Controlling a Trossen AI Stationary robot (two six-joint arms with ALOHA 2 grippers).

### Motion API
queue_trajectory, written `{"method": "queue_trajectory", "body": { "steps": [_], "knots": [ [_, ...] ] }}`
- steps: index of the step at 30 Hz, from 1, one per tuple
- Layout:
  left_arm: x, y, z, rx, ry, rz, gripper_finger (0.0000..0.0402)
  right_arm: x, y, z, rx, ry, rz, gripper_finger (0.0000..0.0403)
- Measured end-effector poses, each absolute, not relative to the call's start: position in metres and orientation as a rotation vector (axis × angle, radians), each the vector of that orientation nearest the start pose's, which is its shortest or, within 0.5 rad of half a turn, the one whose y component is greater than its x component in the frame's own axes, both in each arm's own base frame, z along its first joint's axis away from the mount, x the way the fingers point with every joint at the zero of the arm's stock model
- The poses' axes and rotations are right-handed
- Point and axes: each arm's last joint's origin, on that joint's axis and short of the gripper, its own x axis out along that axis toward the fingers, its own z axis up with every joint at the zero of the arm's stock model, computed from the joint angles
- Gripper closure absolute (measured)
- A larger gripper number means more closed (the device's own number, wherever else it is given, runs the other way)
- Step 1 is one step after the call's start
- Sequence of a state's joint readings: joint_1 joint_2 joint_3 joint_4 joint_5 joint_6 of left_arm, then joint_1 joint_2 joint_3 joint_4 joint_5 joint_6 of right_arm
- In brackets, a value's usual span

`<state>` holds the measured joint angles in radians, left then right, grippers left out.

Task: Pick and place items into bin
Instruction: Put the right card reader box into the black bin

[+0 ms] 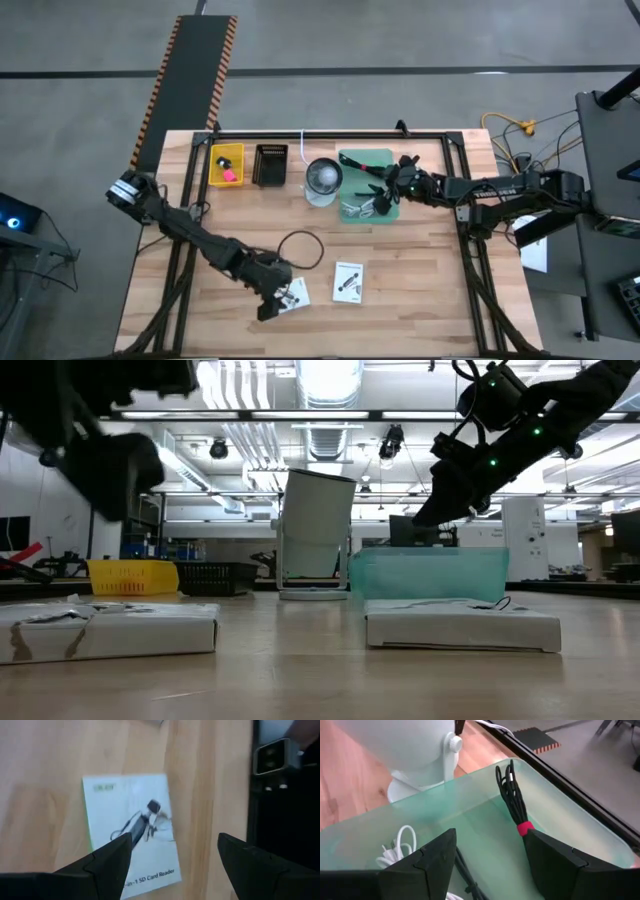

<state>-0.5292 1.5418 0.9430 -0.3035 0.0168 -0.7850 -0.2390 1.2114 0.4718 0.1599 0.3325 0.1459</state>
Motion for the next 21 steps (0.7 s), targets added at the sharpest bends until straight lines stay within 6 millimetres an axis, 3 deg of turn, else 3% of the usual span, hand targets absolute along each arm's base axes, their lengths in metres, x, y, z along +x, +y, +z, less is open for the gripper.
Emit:
{"method": "queue_trajectory", "body": {
  "steps": [10, 21],
  "knots": [
    [0.261, -0.153, 0.175, -0.576, 1.215, 0.143, 0.0125, 0.22, -0.062, 0.176, 0.088, 0.502, -0.583, 0.0177],
    [0.258, -0.148, 0.171, -0.481, 1.203, 0.173, 0.0125, 0.221, -0.062, 0.18, 0.053, 0.473, -0.572, 0.0177]
  ]
}}
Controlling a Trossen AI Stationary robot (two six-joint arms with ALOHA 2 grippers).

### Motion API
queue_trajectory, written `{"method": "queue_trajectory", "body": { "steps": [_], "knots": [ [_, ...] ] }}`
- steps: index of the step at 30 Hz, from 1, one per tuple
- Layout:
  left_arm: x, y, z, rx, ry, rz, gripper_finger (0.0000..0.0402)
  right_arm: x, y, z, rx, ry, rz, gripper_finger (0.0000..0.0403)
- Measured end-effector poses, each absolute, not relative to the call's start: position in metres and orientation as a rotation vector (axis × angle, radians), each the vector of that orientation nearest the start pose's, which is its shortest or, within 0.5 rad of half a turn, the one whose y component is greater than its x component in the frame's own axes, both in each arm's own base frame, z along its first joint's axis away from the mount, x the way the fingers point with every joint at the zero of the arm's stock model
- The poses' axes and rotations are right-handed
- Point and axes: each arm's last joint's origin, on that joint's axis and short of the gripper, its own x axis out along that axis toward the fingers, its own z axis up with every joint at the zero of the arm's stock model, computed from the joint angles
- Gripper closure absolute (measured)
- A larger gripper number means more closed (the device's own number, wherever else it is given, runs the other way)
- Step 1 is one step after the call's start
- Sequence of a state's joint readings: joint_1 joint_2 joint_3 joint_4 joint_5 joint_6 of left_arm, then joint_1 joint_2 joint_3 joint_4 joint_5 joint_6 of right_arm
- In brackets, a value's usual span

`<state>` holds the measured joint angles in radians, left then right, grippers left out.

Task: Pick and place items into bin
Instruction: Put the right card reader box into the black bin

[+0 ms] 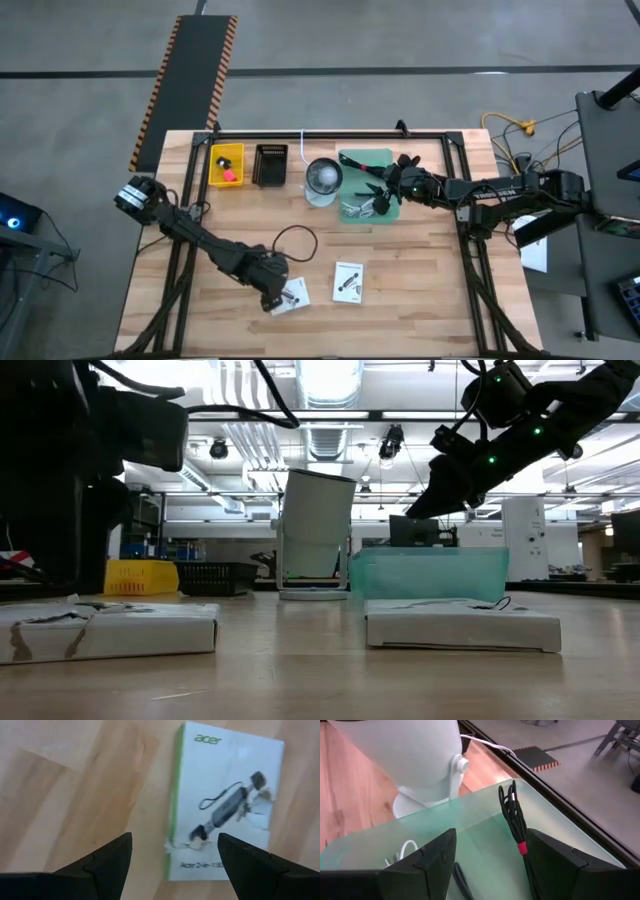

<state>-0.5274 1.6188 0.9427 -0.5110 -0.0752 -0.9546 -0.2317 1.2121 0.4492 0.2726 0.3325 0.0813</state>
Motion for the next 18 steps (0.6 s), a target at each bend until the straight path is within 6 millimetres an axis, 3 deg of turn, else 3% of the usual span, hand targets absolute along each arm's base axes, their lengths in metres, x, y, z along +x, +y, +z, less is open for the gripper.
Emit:
{"method": "queue_trajectory", "body": {
  "steps": [18],
  "knots": [
    [0.267, -0.152, 0.148, -0.37, 1.257, 0.146, 0.0125, 0.222, -0.062, 0.18, 0.042, 0.477, -0.57, 0.0177]
  ]
}}
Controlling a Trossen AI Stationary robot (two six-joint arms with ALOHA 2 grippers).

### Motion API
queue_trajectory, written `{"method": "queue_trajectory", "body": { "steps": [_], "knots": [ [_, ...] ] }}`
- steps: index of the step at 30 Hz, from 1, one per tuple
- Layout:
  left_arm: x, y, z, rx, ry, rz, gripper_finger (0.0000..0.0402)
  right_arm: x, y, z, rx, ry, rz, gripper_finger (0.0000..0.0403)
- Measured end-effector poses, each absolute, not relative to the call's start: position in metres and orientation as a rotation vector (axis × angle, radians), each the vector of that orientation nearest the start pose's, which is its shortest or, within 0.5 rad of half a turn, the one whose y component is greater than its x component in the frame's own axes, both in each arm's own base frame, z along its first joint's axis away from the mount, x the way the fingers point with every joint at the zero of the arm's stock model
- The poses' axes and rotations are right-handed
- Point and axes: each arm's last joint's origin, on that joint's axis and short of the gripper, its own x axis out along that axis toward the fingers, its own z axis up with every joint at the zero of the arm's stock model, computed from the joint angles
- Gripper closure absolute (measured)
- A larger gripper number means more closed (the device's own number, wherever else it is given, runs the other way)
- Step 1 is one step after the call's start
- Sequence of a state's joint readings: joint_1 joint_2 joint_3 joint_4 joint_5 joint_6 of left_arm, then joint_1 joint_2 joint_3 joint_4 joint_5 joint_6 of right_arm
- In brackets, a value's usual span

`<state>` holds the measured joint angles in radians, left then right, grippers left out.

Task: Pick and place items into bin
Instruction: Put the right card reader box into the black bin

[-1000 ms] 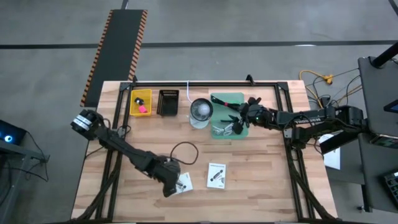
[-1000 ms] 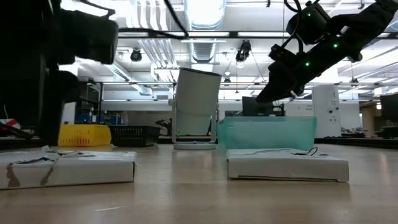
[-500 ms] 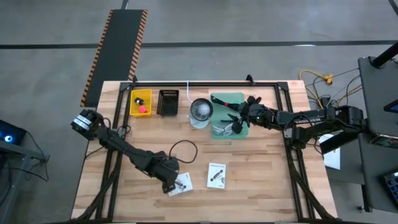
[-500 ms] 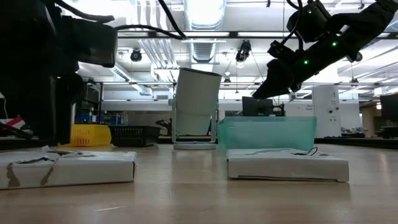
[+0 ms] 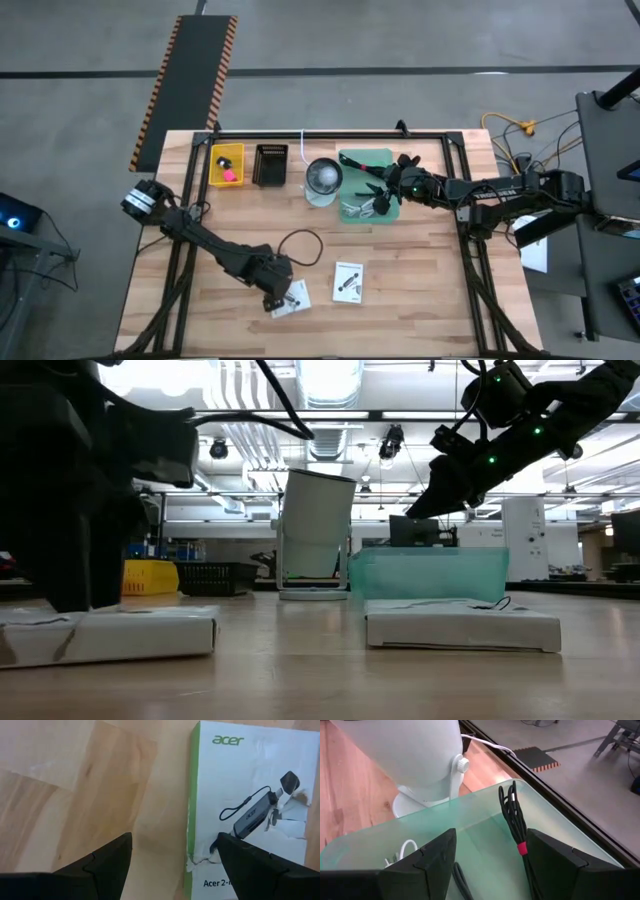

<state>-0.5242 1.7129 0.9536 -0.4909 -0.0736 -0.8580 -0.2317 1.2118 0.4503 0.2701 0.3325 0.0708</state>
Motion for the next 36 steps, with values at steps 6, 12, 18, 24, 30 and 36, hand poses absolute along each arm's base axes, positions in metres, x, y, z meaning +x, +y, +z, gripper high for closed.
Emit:
{"method": "queue_trajectory", "body": {
  "steps": [6, 12, 18, 24, 30, 36],
  "knots": [
    [0.265, -0.153, 0.159, -0.38, 1.275, 0.077, 0.0125, 0.222, -0.062, 0.18, 0.042, 0.478, -0.57, 0.0177],
    [0.259, -0.149, 0.173, -0.356, 1.262, 0.051, 0.0125, 0.221, -0.062, 0.18, 0.041, 0.478, -0.569, 0.0177],
    [0.258, -0.148, 0.169, -0.355, 1.264, 0.062, 0.0125, 0.221, -0.062, 0.18, 0.039, 0.48, -0.569, 0.0177],
    [0.262, -0.151, 0.158, -0.363, 1.293, 0.057, 0.0125, 0.221, -0.062, 0.18, 0.039, 0.483, -0.569, 0.0177],
    [0.264, -0.153, 0.15, -0.362, 1.32, 0.055, 0.0125, 0.221, -0.062, 0.179, 0.039, 0.483, -0.569, 0.0177],
    [0.264, -0.156, 0.148, -0.375, 1.379, -0.034, 0.0125, 0.221, -0.062, 0.179, 0.039, 0.483, -0.569, 0.0177]
  ]
}}
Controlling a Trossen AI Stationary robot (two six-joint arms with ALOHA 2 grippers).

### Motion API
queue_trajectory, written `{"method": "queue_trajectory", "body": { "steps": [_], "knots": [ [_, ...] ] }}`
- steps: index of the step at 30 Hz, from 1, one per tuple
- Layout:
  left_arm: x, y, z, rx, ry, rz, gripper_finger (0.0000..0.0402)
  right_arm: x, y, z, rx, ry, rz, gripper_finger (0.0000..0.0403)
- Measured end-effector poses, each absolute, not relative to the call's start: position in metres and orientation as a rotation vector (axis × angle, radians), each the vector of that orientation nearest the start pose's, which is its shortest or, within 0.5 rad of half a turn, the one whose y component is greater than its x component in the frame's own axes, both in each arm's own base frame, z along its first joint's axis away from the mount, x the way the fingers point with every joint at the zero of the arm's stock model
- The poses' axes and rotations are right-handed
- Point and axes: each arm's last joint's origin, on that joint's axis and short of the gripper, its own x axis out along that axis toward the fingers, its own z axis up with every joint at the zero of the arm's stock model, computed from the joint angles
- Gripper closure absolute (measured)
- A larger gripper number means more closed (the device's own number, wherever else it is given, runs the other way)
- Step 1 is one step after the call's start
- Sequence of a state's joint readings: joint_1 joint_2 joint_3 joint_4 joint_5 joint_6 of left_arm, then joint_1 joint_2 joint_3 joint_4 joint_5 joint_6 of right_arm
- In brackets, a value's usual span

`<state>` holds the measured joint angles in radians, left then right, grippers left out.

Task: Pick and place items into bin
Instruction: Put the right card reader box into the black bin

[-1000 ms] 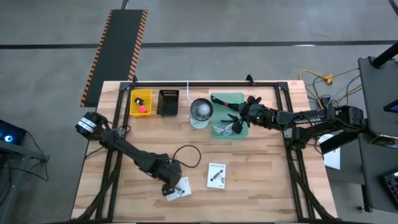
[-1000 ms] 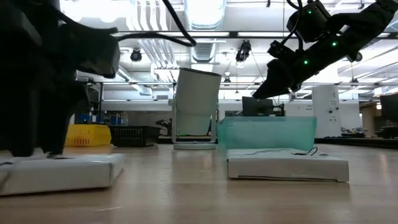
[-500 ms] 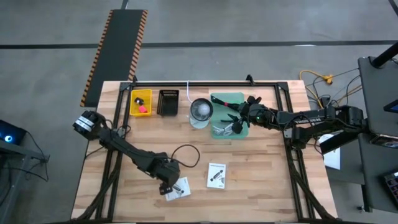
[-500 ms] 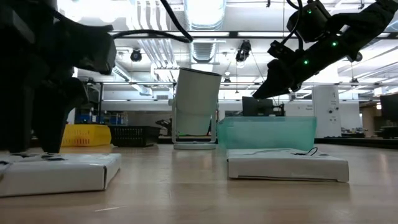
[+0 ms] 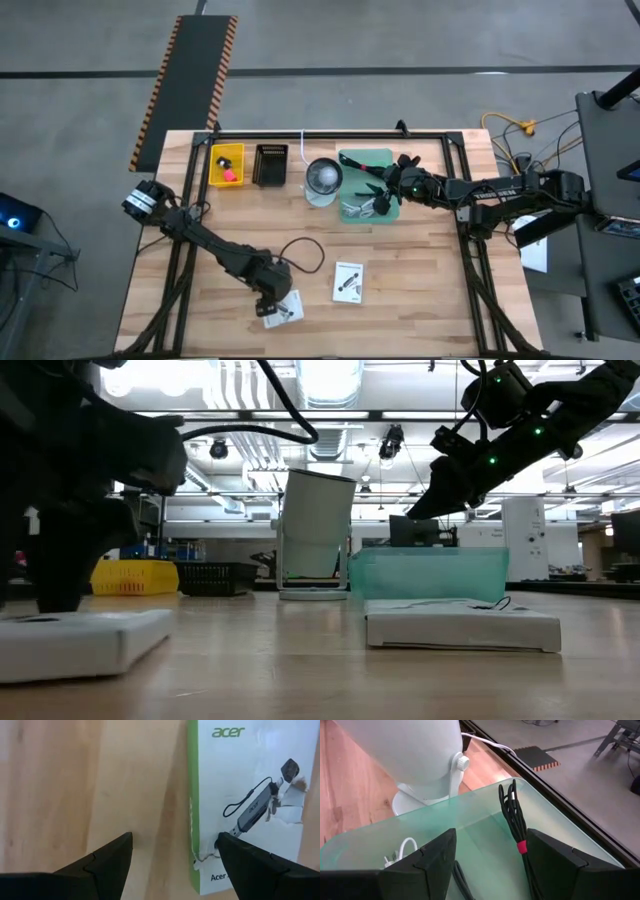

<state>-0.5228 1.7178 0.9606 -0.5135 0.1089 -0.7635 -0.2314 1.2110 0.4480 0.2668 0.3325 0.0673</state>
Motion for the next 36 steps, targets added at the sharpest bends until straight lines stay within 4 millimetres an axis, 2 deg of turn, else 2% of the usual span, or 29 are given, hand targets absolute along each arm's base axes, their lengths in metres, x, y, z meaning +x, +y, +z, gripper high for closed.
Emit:
{"method": "queue_trajectory", "body": {
  "steps": [5, 15, 29, 36],
  "knots": [
    [0.265, -0.157, 0.155, -0.334, 1.371, -0.105, 0.0125, 0.221, -0.062, 0.179, 0.039, 0.484, -0.569, 0.0177],
    [0.257, -0.152, 0.168, -0.332, 1.383, -0.095, 0.0125, 0.221, -0.062, 0.179, 0.039, 0.484, -0.569, 0.0177],
    [0.264, -0.157, 0.168, -0.353, 1.329, -0.122, 0.0125, 0.221, -0.062, 0.179, 0.039, 0.485, -0.569, 0.0177],
    [0.26, -0.162, 0.166, -0.342, 1.34, -0.131, 0.0125, 0.221, -0.062, 0.179, 0.039, 0.485, -0.569, 0.0177]
  ]
}}
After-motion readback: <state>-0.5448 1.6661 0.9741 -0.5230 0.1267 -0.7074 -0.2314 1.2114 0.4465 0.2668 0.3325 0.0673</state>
